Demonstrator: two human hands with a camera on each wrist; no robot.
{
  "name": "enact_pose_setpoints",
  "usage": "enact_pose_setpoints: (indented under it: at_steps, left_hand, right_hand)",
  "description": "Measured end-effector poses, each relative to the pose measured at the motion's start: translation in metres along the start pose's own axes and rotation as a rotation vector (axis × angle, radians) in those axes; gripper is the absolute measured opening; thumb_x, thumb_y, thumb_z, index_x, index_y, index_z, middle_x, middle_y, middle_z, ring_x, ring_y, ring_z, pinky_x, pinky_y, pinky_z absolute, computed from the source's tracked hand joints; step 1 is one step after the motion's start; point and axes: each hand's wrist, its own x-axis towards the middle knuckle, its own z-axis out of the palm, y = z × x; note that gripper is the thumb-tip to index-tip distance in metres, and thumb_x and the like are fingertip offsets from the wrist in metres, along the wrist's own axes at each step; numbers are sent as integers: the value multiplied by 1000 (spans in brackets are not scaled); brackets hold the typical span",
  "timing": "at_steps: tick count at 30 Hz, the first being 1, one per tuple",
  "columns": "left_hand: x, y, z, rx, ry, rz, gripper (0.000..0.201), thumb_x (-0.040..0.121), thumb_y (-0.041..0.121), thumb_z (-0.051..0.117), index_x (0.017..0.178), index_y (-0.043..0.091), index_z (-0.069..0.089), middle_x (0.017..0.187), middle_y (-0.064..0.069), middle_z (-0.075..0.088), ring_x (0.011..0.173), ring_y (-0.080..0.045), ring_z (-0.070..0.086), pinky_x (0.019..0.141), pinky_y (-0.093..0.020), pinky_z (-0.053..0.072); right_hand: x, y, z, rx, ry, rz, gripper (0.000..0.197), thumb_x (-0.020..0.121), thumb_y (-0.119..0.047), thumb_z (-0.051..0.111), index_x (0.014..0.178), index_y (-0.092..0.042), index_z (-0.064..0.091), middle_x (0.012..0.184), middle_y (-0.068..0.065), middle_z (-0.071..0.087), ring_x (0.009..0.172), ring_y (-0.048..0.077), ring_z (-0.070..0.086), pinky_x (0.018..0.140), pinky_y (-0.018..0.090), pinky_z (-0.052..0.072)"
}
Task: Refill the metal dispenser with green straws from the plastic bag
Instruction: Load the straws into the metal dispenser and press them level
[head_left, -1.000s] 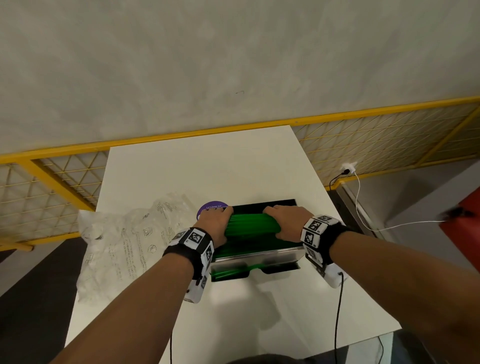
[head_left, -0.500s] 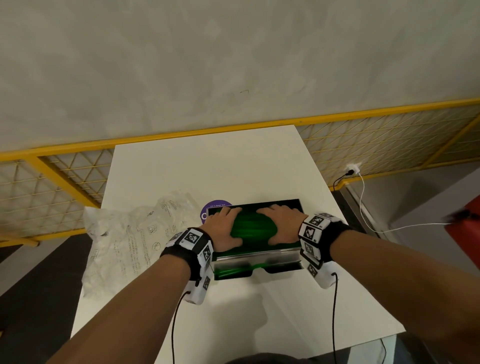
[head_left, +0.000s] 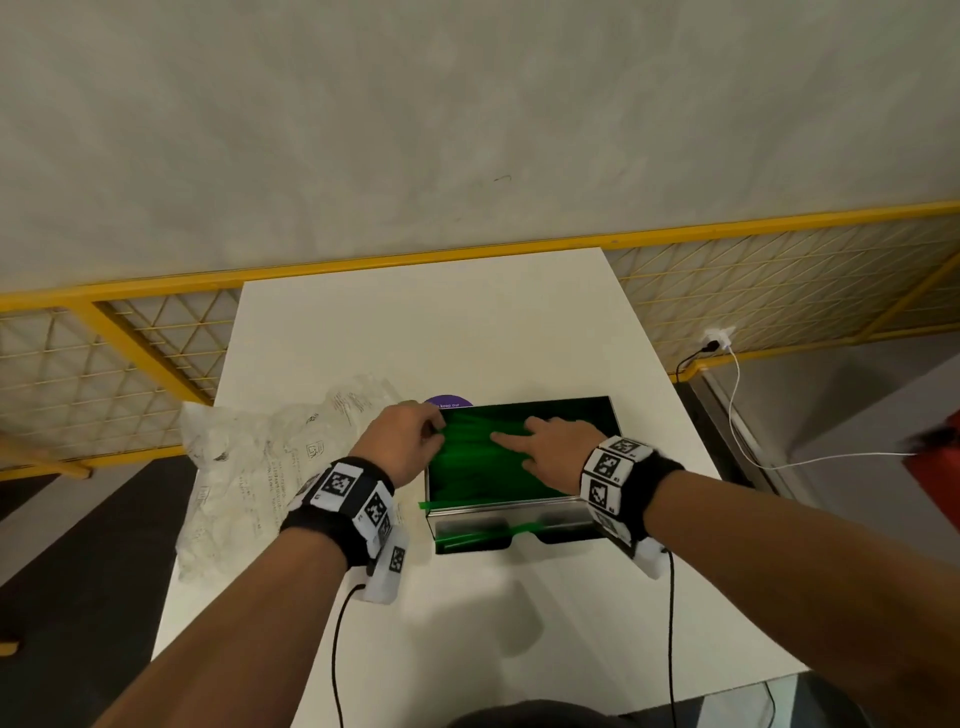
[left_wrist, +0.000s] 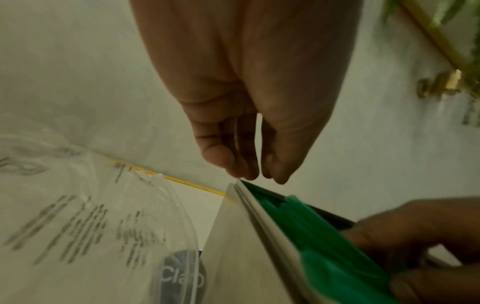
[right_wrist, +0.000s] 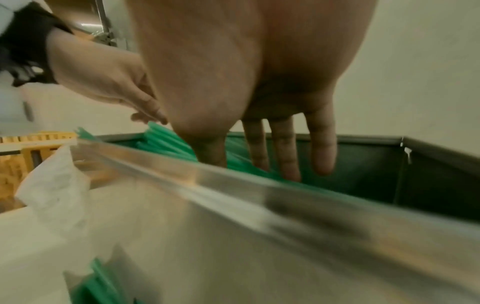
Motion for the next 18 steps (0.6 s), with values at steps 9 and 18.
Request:
enact_pose_setpoints:
  at_steps: [9,18]
  left_hand:
    - [-9,-6,8,58,-52,-5,18,89,18,60,102,13,71,101,-5,66,92,-21,61,79,-28,47]
    - [-17,-13,1,-177,46,-61,12,88,9,55,90,17,65,77,6,58,63,-2,49,57,-5,35]
  right_hand:
    - [5,-25,-3,-54,18,-87,57,101,-37,32,150,-35,3,158,1,14,137,30,28,108,49,30]
    - [16,-38,8,-161,7,-176,67,94,-28,51,148,-39,12,159,-6,-1,136,27,29,98,48,39]
